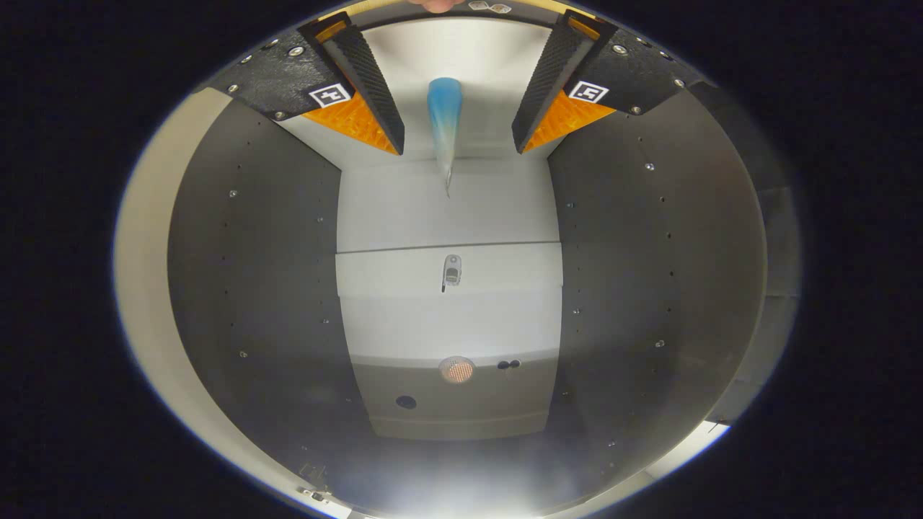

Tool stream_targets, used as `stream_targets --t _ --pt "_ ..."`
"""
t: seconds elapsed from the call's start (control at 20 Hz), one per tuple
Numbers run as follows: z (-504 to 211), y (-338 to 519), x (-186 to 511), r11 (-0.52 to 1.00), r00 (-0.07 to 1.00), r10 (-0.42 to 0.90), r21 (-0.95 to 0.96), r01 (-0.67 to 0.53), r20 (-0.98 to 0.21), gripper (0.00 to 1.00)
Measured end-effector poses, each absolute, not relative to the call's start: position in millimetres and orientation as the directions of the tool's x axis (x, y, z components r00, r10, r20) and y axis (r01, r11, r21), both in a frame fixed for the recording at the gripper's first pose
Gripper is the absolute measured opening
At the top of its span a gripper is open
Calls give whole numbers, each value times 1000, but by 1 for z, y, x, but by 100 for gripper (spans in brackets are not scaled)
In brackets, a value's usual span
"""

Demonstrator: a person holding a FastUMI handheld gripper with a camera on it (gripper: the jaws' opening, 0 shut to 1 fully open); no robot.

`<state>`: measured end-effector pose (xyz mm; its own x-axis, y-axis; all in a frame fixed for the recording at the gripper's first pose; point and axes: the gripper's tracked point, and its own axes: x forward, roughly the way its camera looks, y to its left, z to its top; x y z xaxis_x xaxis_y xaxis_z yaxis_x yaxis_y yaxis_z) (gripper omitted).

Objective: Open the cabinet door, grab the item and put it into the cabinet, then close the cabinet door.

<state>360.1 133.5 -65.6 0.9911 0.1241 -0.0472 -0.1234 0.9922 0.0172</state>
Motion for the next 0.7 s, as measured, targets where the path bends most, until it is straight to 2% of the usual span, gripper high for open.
stream_targets --t 0.45,0.7 --pt "-45 121 239 987 986 153 53 -149 -65 93" --pt "-26 112 122 982 981 188 44 -186 -57 93"
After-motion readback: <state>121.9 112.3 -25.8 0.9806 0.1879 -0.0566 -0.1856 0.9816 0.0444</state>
